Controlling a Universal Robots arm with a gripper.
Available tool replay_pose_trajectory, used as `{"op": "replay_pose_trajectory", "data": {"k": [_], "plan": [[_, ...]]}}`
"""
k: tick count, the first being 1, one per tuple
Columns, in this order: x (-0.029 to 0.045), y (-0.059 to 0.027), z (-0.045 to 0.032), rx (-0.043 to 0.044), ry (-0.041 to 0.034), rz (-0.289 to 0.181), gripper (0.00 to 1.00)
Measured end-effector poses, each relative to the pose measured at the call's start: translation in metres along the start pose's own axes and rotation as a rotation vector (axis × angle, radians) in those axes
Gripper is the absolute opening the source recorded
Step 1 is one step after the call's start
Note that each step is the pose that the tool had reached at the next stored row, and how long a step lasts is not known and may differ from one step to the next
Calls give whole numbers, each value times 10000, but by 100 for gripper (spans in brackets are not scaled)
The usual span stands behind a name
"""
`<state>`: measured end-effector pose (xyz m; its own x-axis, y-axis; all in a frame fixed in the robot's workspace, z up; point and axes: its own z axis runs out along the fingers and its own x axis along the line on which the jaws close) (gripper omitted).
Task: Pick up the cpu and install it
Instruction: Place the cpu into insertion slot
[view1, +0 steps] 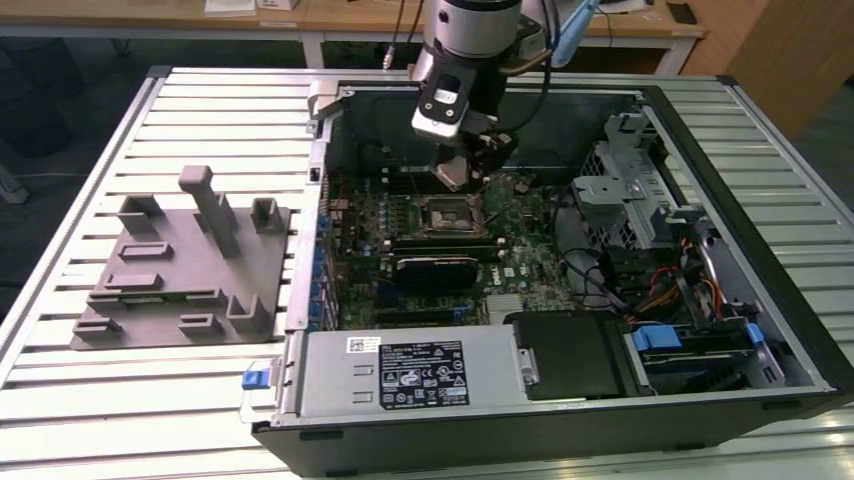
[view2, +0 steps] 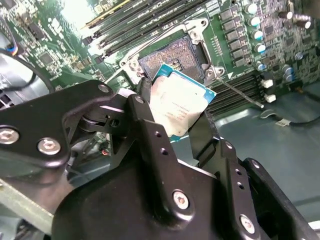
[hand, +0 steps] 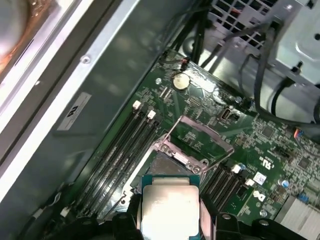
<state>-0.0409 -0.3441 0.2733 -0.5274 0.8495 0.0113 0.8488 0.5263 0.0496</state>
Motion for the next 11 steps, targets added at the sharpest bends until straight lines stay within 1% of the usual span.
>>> {"op": "replay_pose_trajectory", "data": {"k": [8,11], "plan": [[0,0,1,-12,-52,1052,54],[0,0,1,-15,-66,1326,54]]}}
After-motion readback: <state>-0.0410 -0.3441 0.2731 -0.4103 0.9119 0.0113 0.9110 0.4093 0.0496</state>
